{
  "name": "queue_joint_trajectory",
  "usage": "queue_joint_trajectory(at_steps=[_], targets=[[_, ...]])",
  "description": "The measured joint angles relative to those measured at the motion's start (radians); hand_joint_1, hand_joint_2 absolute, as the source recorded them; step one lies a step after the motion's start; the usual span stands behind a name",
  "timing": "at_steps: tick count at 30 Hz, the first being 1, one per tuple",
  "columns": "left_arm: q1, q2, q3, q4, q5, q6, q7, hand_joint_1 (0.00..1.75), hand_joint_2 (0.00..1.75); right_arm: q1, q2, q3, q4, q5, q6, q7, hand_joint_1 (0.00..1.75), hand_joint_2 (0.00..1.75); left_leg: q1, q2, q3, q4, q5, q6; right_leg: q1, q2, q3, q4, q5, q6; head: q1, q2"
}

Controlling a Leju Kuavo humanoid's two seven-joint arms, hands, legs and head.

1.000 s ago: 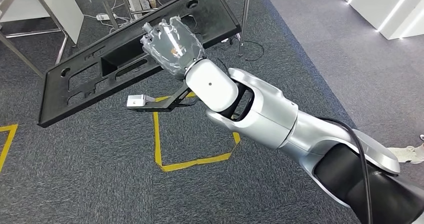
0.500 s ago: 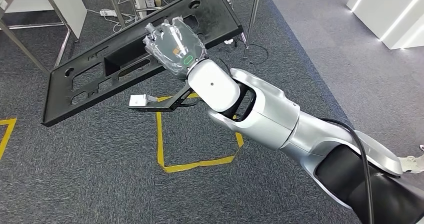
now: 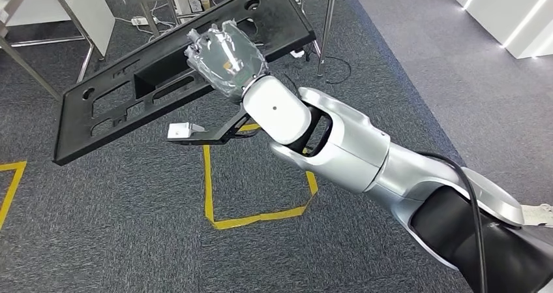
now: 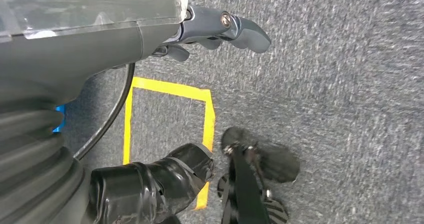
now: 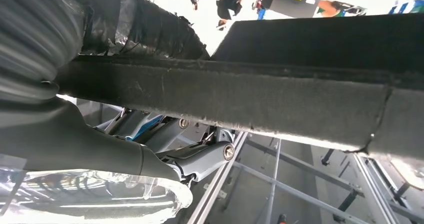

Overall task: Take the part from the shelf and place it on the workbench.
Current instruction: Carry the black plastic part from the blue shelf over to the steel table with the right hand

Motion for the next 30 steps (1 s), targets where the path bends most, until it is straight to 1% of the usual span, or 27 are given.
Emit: queue_joint_trajectory(at_steps=[1,2,3,4,5,6,7,8,9,11,12,13,14,15,16,17,18,19,20,21,22,23,25,26,27,28,30], targets=[[0.001,0.0,0.0,0.0,0.0,-0.001,0.0,0.0,1.75,0.002,0.0,0.001,0.0,0.0,0.001,-0.001,1.75,1.75,0.003,0.002,-0.037,0.061,-0.013,-0.007,0.0,0.0,0.006,-0.001,-0.004,-0.002,-0.002,0.0],[0.001,0.0,-0.001,0.0,0.001,-0.001,0.001,0.0,1.75,0.004,0.0,0.002,0.001,0.0,0.001,-0.001,1.75,1.75,0.006,0.004,-0.063,0.097,-0.011,-0.012,0.0,-0.001,0.01,0.001,-0.01,-0.003,-0.003,0.0],[0.002,0.0,-0.001,0.0,0.001,-0.001,0.001,0.0,1.75,0.005,0.0,0.002,0.001,0.0,0.001,-0.001,1.75,1.75,0.008,0.005,-0.045,0.046,0.029,-0.014,-0.001,0.0,0.013,0.004,-0.014,-0.001,-0.004,0.0],[0.002,0.0,-0.001,0.0,0.002,-0.001,0.002,0.0,1.75,0.005,0.0,0.003,0.001,0.0,0.001,-0.001,1.75,1.75,0.011,0.007,-0.016,-0.023,0.063,-0.015,-0.002,0.001,0.016,0.007,-0.02,0.002,-0.003,0.0],[0.002,0.0,-0.001,0.0,0.002,-0.001,0.003,0.0,1.75,0.004,0.0,0.003,0.001,0.0,0.001,-0.001,1.75,1.75,0.01,0.007,0.013,-0.085,0.086,-0.014,0.0,0.002,0.016,0.01,-0.024,0.006,-0.004,0.0],[0.0,0.0,-0.002,0.0,0.002,-0.001,0.004,0.0,1.75,0.002,0.0,0.003,0.001,0.0,0.001,-0.001,1.75,1.75,0.008,0.008,0.032,-0.125,0.097,-0.009,0.001,0.002,0.016,0.012,-0.027,0.011,-0.003,0.0],[-0.001,0.0,-0.004,0.0,0.001,-0.001,0.005,0.0,1.75,0.002,0.0,0.003,0.001,0.0,0.001,-0.001,1.75,1.75,0.005,0.007,0.039,-0.141,0.093,-0.004,0.002,0.002,0.015,0.012,-0.029,0.016,-0.003,0.0],[-0.002,0.0,-0.006,0.0,0.001,-0.001,0.005,0.0,1.75,0.002,0.0,0.003,0.001,0.0,0.001,-0.002,1.75,1.75,0.002,0.005,0.04,-0.144,0.091,0.004,0.003,0.002,0.015,0.011,-0.029,0.021,-0.003,0.0],[-0.002,0.0,-0.007,0.0,0.001,-0.001,0.006,0.0,1.75,0.002,0.0,0.003,0.001,0.0,0.001,-0.002,1.75,1.75,0.003,0.004,0.041,-0.145,0.09,0.012,0.003,0.002,0.016,0.009,-0.031,0.027,-0.003,0.0],[-0.001,0.0,-0.009,0.0,0.001,0.0,0.006,0.0,1.75,0.001,-0.001,0.003,0.0,0.0,0.001,-0.002,1.75,1.75,0.005,0.005,0.051,-0.152,0.089,0.025,0.002,0.002,0.008,0.034,-0.05,0.037,-0.001,0.0],[-0.001,0.0,-0.009,0.0,0.001,0.0,0.006,0.0,1.75,0.0,-0.001,0.003,0.0,0.0,0.001,-0.002,1.75,1.75,0.006,0.005,0.057,-0.155,0.088,0.033,0.002,0.002,-0.01,0.072,-0.069,0.039,0.0,0.0],[-0.001,0.0,-0.009,0.0,0.001,0.0,0.006,0.0,1.75,0.001,-0.002,0.003,0.0,0.0,0.001,-0.002,1.75,1.75,0.004,0.005,0.061,-0.156,0.085,0.039,0.001,0.002,-0.039,0.13,-0.094,0.039,0.001,0.0],[-0.001,0.0,-0.01,0.0,0.001,-0.001,0.006,0.0,1.75,0.002,-0.002,0.003,0.001,0.0,0.001,-0.002,1.75,1.75,0.002,0.006,0.064,-0.155,0.082,0.044,0.001,0.002,-0.076,0.197,-0.117,0.038,0.002,0.0],[-0.002,0.0,-0.011,0.0,0.001,-0.001,0.006,0.0,1.75,0.005,-0.003,0.003,0.001,0.0,0.001,-0.002,1.75,1.75,0.0,0.005,0.067,-0.155,0.079,0.048,0.001,0.002,-0.113,0.257,-0.133,0.037,0.003,0.0],[-0.002,0.0,-0.013,0.0,0.001,-0.001,0.006,0.0,1.75,0.008,-0.005,0.003,0.002,0.0,0.001,-0.002,1.75,1.75,-0.002,0.005,0.07,-0.153,0.075,0.051,0.001,0.002,-0.138,0.29,-0.131,0.035,0.003,0.0],[-0.002,0.0,-0.015,0.0,0.001,-0.001,0.006,0.0,1.75,0.01,-0.006,0.003,0.002,0.0,0.001,-0.002,1.75,1.75,-0.003,0.003,0.074,-0.152,0.071,0.052,0.001,0.002,-0.145,0.285,-0.111,0.032,0.003,0.0],[-0.002,0.0,-0.016,0.0,0.001,-0.001,0.006,0.0,1.75,0.011,-0.007,0.003,0.003,0.0,0.001,-0.002,1.75,1.75,-0.004,0.002,0.079,-0.15,0.067,0.051,0.002,0.002,-0.132,0.243,-0.075,0.028,0.003,0.0],[-0.002,0.0,-0.017,0.0,0.001,-0.002,0.006,0.0,1.75,0.011,-0.007,0.003,0.003,0.0,0.001,-0.002,1.75,1.75,-0.005,0.0,0.083,-0.148,0.062,0.05,0.004,0.002,-0.106,0.177,-0.033,0.023,0.003,0.0],[-0.001,0.0,-0.017,0.0,0.001,-0.002,0.006,0.0,1.75,0.01,-0.007,0.003,0.003,0.0,0.001,-0.002,1.75,1.75,-0.006,-0.001,0.086,-0.147,0.057,0.047,0.007,0.002,-0.077,0.113,-0.004,0.018,0.003,0.0],[-0.001,0.0,-0.018,0.0,0.001,-0.003,0.006,0.0,1.75,0.009,-0.007,0.003,0.003,0.0,0.001,-0.002,1.75,1.75,-0.007,-0.002,0.087,-0.145,0.053,0.044,0.01,0.002,-0.054,0.063,0.012,0.014,0.002,0.0],[-0.002,-0.001,-0.018,0.0,0.001,-0.003,0.006,0.0,1.75,0.008,-0.007,0.003,0.003,0.0,0.001,-0.002,1.75,1.75,-0.008,-0.003,0.086,-0.145,0.052,0.04,0.013,0.003,-0.04,0.034,0.016,0.011,0.002,0.0],[-0.002,-0.001,-0.02,0.0,0.001,-0.003,0.006,0.0,1.75,0.008,-0.008,0.003,0.003,0.0,0.001,-0.002,1.75,1.75,-0.008,-0.003,0.085,-0.146,0.051,0.035,0.016,0.003,-0.035,0.025,0.011,0.01,0.002,0.0],[-0.003,-0.001,-0.022,0.0,0.001,-0.004,0.006,0.0,1.75,0.007,-0.008,0.003,0.003,0.0,0.001,-0.002,1.75,1.75,-0.006,-0.003,0.087,-0.148,0.048,0.025,0.013,0.003,-0.028,0.011,0.012,0.005,0.003,0.0],[-0.002,-0.001,-0.023,0.0,0.001,-0.004,0.006,0.0,1.75,0.007,-0.008,0.003,0.003,0.0,0.001,-0.002,1.75,1.75,-0.005,-0.002,0.084,-0.138,0.039,0.019,0.01,0.002,-0.021,0.005,0.012,0.002,0.002,0.0],[-0.002,-0.002,-0.024,0.0,0.001,-0.004,0.006,0.0,1.75,0.005,-0.008,0.003,0.003,0.0,0.001,-0.002,1.75,1.75,-0.005,0.0,0.071,-0.107,0.022,0.014,0.007,0.002,-0.013,-0.002,0.013,-0.002,0.001,0.0],[-0.002,-0.002,-0.024,0.0,0.001,-0.004,0.006,0.0,1.75,0.004,-0.007,0.003,0.002,0.0,0.001,-0.002,1.75,1.75,-0.003,0.002,0.046,-0.057,0.0,0.009,0.006,0.001,-0.006,-0.007,0.012,-0.004,0.0,0.0],[-0.003,-0.002,-0.025,0.0,0.002,-0.004,0.006,0.0,1.75,0.005,-0.007,0.003,0.003,0.0,0.001,-0.002,1.75,1.75,0.001,0.003,-0.026,0.069,-0.043,-0.001,0.006,-0.001,0.0,-0.008,0.007,-0.007,-0.001,0.0]])
